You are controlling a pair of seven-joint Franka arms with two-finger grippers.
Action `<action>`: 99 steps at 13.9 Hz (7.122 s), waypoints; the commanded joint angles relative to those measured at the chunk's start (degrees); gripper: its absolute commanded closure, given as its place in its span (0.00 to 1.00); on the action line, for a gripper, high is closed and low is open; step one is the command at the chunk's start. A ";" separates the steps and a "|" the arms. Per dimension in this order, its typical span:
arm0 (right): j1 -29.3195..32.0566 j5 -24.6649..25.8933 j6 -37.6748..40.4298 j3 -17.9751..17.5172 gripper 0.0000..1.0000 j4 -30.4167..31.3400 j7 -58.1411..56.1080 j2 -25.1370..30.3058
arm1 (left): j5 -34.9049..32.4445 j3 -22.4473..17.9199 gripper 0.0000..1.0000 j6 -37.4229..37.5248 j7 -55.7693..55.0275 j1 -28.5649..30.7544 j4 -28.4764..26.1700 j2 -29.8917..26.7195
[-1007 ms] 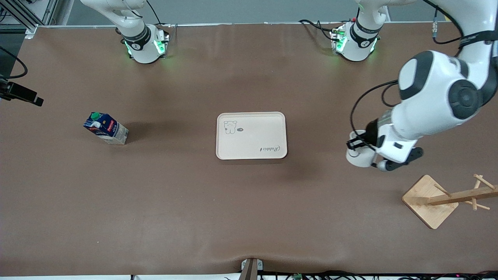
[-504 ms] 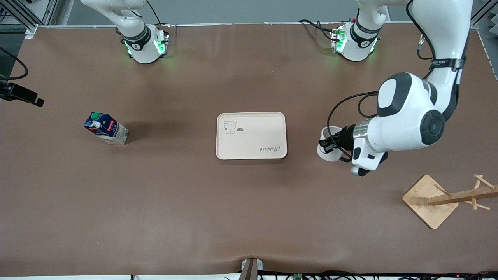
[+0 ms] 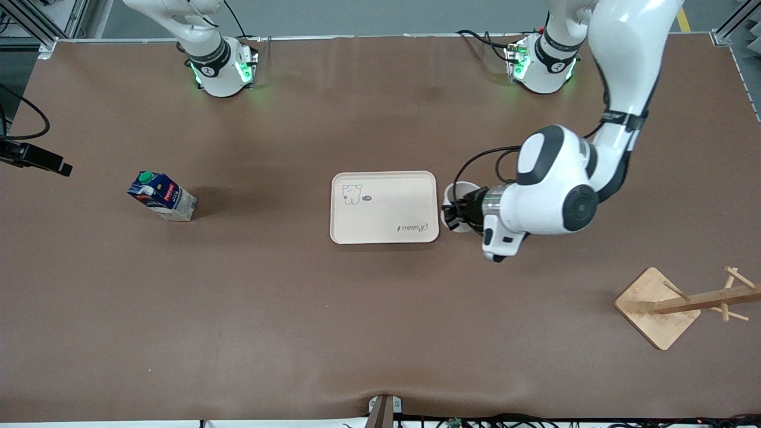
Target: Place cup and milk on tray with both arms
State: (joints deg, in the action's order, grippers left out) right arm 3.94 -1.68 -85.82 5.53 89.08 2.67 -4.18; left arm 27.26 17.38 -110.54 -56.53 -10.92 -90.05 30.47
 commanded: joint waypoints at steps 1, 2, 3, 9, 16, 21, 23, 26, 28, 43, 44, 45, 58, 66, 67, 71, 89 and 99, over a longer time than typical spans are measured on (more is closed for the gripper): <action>-0.16 -1.13 0.57 -0.52 0.00 -0.93 0.48 -4.16 | 4.46 -0.15 1.00 -2.04 -3.22 -1.65 1.45 3.79; 0.01 -1.14 1.09 -0.52 0.00 -0.84 0.40 -4.17 | 5.17 -0.24 1.00 -2.65 -3.84 -2.61 1.45 5.20; 0.45 -1.14 1.18 -0.52 0.00 -0.58 0.49 -4.69 | 6.05 -0.24 1.00 -3.09 -4.19 -3.23 1.45 6.52; 3.00 -0.53 0.49 -0.34 0.00 0.92 0.41 -10.56 | 10.10 -0.33 1.00 -4.94 -4.55 -5.26 0.66 11.36; 3.71 -3.94 -1.77 -0.52 0.00 4.93 0.40 -11.03 | 9.13 -0.85 1.00 -6.88 -5.08 -6.75 0.66 13.65; 2.83 -4.04 -21.05 -0.61 0.00 26.57 0.49 -0.92 | 5.79 -0.86 1.00 -6.88 -5.17 -6.75 0.84 14.18; 1.61 -4.04 -21.14 -0.61 0.00 29.30 0.49 0.66 | 5.18 -0.86 1.00 -6.88 -5.17 -6.75 0.92 14.26; 1.25 -4.04 -22.97 -0.69 0.00 33.43 0.49 2.60 | 5.09 -1.73 1.00 -6.88 -5.08 -6.75 0.93 14.26; 0.72 -4.04 -28.75 -0.61 0.00 38.16 0.40 4.61 | 5.09 -1.82 1.00 -6.79 -5.08 -6.75 0.93 14.26; -3.49 -6.31 -7.61 -0.78 1.00 16.83 -2.94 2.51 | 5.00 -2.08 0.00 -4.69 -6.57 -5.79 5.84 10.76; -4.98 -7.45 -7.69 -0.78 1.00 16.74 -2.85 2.51 | 4.65 -2.17 0.00 -3.64 -6.57 -5.52 6.02 9.53; -7.26 -8.60 -7.61 -0.78 1.00 16.91 -2.50 2.43 | 2.82 -2.17 0.00 -2.67 -6.48 -4.91 6.11 8.04; -45.33 -21.71 -36.17 -0.52 1.00 16.83 43.98 -11.90 | -24.36 -2.09 0.00 -0.99 1.67 6.42 7.17 -4.36; -49.20 -11.51 -35.91 -0.61 0.25 15.87 55.60 -14.62 | -26.02 -2.09 0.00 2.95 12.32 14.43 7.25 -9.63; -49.12 -11.86 -35.73 -0.61 0.19 14.99 55.95 -14.71 | -26.72 -2.17 0.00 3.92 12.50 14.43 7.25 -10.60; -49.46 -11.33 -35.64 -0.61 0.00 11.66 58.06 -14.71 | -27.96 -2.26 0.00 8.75 12.68 15.84 7.25 -14.20; -19.95 -1.96 7.78 1.33 0.00 -15.17 22.47 -6.02 | -35.87 -2.00 0.00 22.48 44.31 19.44 12.17 -18.17; -4.91 0.62 -5.86 2.56 0.00 9.10 -10.48 9.46 | -34.99 -7.62 0.00 22.30 44.84 14.08 8.41 -24.83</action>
State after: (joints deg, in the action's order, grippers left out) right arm -3.07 -1.76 -91.57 8.88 95.66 -3.83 2.88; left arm -7.47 11.75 -88.68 -12.72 4.62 -78.12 9.81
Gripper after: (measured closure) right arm 0.000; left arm 0.000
